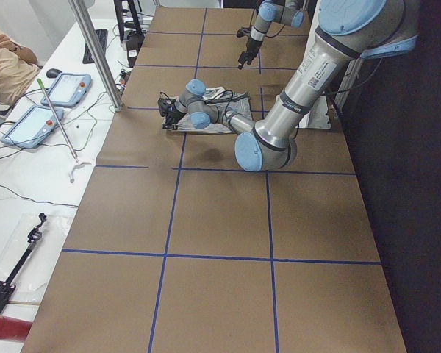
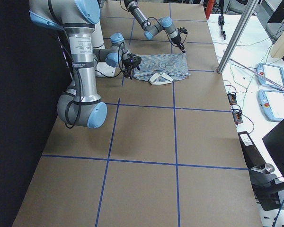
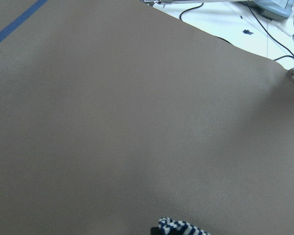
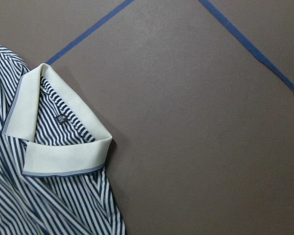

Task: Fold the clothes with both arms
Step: 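Release and raise the left gripper while the right gripper moves to the near edge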

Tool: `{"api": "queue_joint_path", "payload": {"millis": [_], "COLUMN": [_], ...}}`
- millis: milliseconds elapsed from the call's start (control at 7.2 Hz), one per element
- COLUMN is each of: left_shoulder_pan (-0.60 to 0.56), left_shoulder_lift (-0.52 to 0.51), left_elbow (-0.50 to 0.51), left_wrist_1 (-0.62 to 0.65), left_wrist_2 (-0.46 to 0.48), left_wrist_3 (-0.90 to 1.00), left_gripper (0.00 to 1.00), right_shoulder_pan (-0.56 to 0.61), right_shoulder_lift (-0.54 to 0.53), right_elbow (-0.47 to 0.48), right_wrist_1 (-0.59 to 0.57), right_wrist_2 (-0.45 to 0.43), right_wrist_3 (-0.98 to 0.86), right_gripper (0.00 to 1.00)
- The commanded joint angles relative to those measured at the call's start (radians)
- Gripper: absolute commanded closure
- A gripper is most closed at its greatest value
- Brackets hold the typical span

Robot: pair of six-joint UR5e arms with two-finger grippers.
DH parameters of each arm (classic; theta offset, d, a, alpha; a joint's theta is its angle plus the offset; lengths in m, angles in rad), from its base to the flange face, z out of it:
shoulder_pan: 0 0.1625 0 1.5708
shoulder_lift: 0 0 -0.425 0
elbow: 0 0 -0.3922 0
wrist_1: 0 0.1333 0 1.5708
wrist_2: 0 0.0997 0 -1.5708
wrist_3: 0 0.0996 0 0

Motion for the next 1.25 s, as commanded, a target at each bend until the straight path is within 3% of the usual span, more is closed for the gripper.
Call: {"api": "queue_joint_path", "payload": {"millis": [0,139,416,694,1110], "left_shoulder_pan": [-0.012,-0.003,-0.001,0.002,0.017], "left_shoulder_lift": [0.104,0.212,0.236,0.234,0.234], "left_elbow": [-0.166,-0.287,-0.296,-0.288,-0.271], "left_wrist_1": [-0.021,-0.021,-0.021,-0.021,-0.021], "left_wrist_2": [-0.009,-0.022,-0.042,-0.042,-0.039], "left_wrist_3": [0.0,-0.002,-0.003,-0.005,-0.006], "left_gripper": [0.6,0.6,0.6,0.6,0.59], "right_shoulder_pan": [-0.021,-0.03,-0.068,-0.068,-0.062], "right_shoulder_lift": [0.115,0.159,0.192,0.256,0.265], "right_elbow": [-0.074,-0.113,-0.166,-0.254,-0.326], "right_wrist_1": [-0.002,-0.002,0.0,0.0,0.002], "right_wrist_2": [-0.014,-0.02,-0.057,-0.066,-0.068], "right_wrist_3": [0.011,0.045,0.112,0.12,0.099], "right_gripper": [0.0,0.0,0.0,0.1,0.15]}}
